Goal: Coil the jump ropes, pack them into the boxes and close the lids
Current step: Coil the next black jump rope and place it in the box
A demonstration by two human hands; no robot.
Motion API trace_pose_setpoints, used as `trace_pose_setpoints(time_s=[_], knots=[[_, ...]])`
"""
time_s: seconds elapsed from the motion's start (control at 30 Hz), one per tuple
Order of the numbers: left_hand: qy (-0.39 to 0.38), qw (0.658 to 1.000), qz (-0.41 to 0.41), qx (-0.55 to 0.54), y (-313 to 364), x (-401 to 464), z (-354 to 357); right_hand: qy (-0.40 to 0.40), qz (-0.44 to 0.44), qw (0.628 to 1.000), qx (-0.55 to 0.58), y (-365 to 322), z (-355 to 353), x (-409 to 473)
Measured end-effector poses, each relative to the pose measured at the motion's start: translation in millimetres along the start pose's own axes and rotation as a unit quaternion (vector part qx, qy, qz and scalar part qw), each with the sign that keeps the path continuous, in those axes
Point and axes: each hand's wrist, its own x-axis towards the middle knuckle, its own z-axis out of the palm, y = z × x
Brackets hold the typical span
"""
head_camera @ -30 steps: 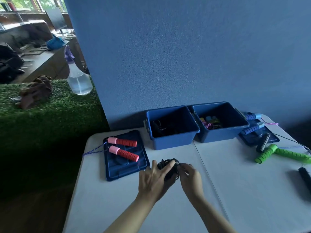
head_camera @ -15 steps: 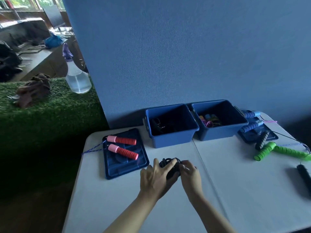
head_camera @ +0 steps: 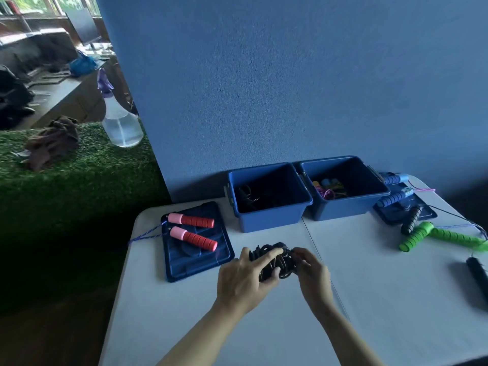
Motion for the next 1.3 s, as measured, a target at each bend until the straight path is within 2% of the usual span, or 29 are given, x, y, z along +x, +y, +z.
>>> trace_pose_setpoints(time_s=[0.1,0.23,0.33,0.67,0.87,0.97,1.07,1.2,1.3], knots=[[0.001,1.0,0.002,-0.021,-4.5,-1.1,-0.9,-0.033,0.002,0.998,0.049,0.9,-5.7,1.8],[0.001,0.999,0.007,-0.037,-6.1,-1.1,1.0,-0.02,-0.037,0.999,-0.005,5.8,-1.0,-2.1],[0.003,0.999,0.011,-0.052,-4.7,-0.6,0.9,0.003,-0.098,0.995,-0.028,4.4,1.4,-6.5],[0.01,0.994,0.018,-0.107,-7.9,-3.3,2.0,-0.03,-0.116,0.987,-0.109,-4.3,-12.1,6.9],[0.018,0.993,0.025,-0.115,-10.5,4.0,-2.7,-0.004,-0.115,0.993,-0.033,-13.1,-6.8,2.4],[0.012,0.992,0.041,-0.118,-12.3,1.8,-1.8,-0.001,-0.123,0.992,-0.034,-13.4,-8.1,3.5],[-0.008,0.989,0.061,-0.133,-9.7,-3.2,0.4,-0.051,-0.088,0.995,0.02,-8.8,-13.8,7.1],[0.004,0.991,0.066,-0.12,-9.7,-4.2,3.2,-0.173,0.056,0.967,0.175,-12.2,-22.8,15.8],[0.005,0.993,0.014,-0.117,-8.1,-2.0,5.8,-0.184,0.121,0.952,0.213,-14.2,-25.4,20.4]])
